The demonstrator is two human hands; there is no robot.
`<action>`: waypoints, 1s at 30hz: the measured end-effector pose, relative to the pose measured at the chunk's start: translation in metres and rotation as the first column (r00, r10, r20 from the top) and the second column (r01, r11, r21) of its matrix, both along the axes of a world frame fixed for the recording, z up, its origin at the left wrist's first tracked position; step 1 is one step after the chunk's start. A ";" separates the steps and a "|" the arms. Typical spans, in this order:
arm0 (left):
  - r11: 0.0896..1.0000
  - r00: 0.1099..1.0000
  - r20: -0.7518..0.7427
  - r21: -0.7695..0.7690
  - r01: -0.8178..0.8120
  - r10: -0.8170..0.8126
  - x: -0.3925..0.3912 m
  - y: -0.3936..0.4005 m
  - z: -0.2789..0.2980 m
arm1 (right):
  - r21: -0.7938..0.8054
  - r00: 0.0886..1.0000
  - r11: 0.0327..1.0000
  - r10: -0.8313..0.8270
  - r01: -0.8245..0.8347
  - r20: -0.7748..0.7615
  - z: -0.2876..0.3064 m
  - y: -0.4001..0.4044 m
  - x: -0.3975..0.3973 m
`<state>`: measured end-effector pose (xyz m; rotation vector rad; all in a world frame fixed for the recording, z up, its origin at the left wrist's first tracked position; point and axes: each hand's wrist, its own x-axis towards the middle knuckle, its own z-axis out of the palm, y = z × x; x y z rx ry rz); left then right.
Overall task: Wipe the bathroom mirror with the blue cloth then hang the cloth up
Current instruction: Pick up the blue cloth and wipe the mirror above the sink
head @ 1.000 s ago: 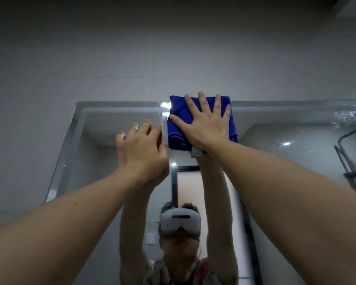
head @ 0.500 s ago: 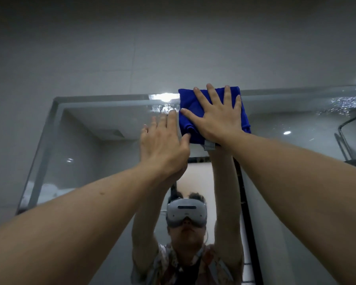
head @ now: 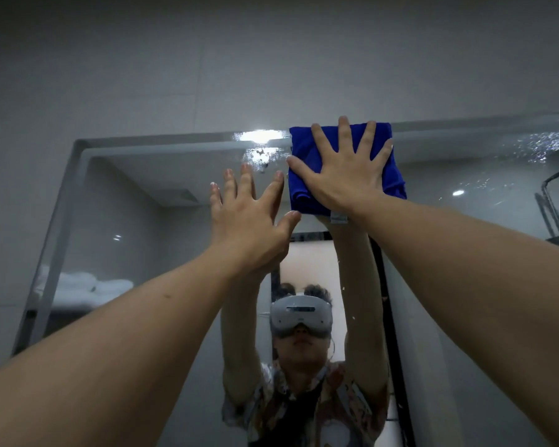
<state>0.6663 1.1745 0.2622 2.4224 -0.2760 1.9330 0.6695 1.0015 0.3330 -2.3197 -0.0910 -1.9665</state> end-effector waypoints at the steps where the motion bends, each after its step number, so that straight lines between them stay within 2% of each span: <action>1: 1.000 1.000 0.001 0.001 0.004 -0.004 0.000 0.001 -0.001 | 0.005 1.000 1.000 0.002 -0.002 0.004 -0.002 0.001 0.000; 8: 1.000 1.000 -0.023 0.012 0.003 -0.003 0.000 0.002 -0.001 | 0.023 1.000 1.000 -0.008 0.008 -0.001 -0.035 -0.001 0.001; 10: 1.000 1.000 0.012 -0.014 0.024 -0.023 -0.002 -0.001 -0.006 | 0.029 1.000 0.999 -0.017 0.017 -0.010 -0.045 -0.004 0.002; 13: 0.989 0.988 0.090 -0.069 0.129 -0.122 -0.001 -0.013 -0.035 | 0.036 0.999 0.999 -0.034 0.035 -0.026 -0.060 -0.008 0.000; 17: 0.983 0.981 0.082 -0.040 0.180 -0.176 0.000 -0.027 -0.089 | 0.048 0.998 0.998 -0.031 0.034 -0.058 -0.082 -0.011 -0.003; 23: 0.995 0.994 0.031 -0.012 0.102 -0.101 -0.001 -0.033 -0.152 | 0.034 0.995 0.998 -0.054 0.057 -0.087 -0.136 -0.020 -0.006; 30: 0.997 0.998 -0.008 -0.014 0.070 -0.070 -0.004 -0.035 -0.158 | 0.063 0.994 0.997 -0.040 0.047 -0.101 -0.192 -0.019 -0.009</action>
